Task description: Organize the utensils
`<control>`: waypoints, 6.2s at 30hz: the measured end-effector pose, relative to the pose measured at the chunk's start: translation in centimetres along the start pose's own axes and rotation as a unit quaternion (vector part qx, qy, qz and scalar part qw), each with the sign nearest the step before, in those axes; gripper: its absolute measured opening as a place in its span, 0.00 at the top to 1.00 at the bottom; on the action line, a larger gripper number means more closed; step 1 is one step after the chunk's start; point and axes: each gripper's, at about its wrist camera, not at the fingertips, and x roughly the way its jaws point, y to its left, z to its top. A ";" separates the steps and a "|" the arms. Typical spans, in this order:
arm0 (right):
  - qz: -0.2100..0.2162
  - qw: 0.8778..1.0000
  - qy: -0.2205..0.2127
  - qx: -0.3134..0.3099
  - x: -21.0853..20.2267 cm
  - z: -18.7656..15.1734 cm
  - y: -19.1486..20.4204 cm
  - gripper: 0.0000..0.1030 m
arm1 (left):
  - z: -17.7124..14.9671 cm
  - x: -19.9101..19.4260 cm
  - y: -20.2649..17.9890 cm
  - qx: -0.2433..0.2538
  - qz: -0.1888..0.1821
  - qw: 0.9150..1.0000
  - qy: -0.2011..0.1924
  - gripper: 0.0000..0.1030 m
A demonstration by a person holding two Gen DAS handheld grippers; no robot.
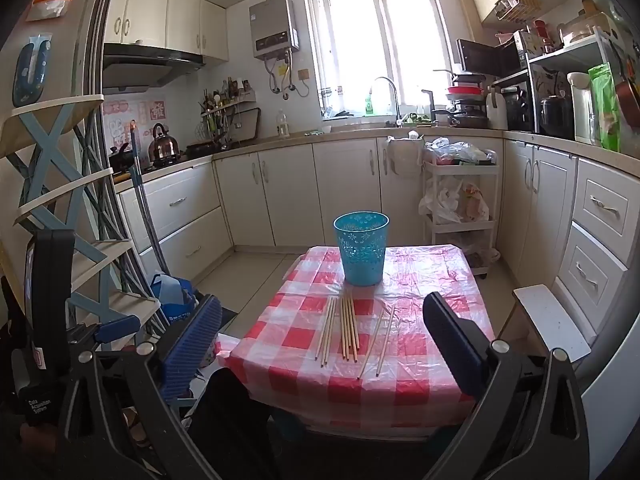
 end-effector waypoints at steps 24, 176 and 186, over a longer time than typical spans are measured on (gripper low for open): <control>0.001 1.000 0.002 0.003 0.2 -0.1 -0.1 0.06 | 0.0 0.0 -0.1 0.005 0.003 1.000 0.003 0.07; 0.073 0.984 0.012 0.161 34.9 7.8 -15.2 0.94 | 23.2 33.3 -4.2 0.004 -0.202 0.973 -0.108 0.96; 0.020 0.977 -0.127 0.169 40.6 17.4 -15.9 0.94 | 29.7 35.7 -6.6 -0.054 -0.190 0.961 -0.195 0.95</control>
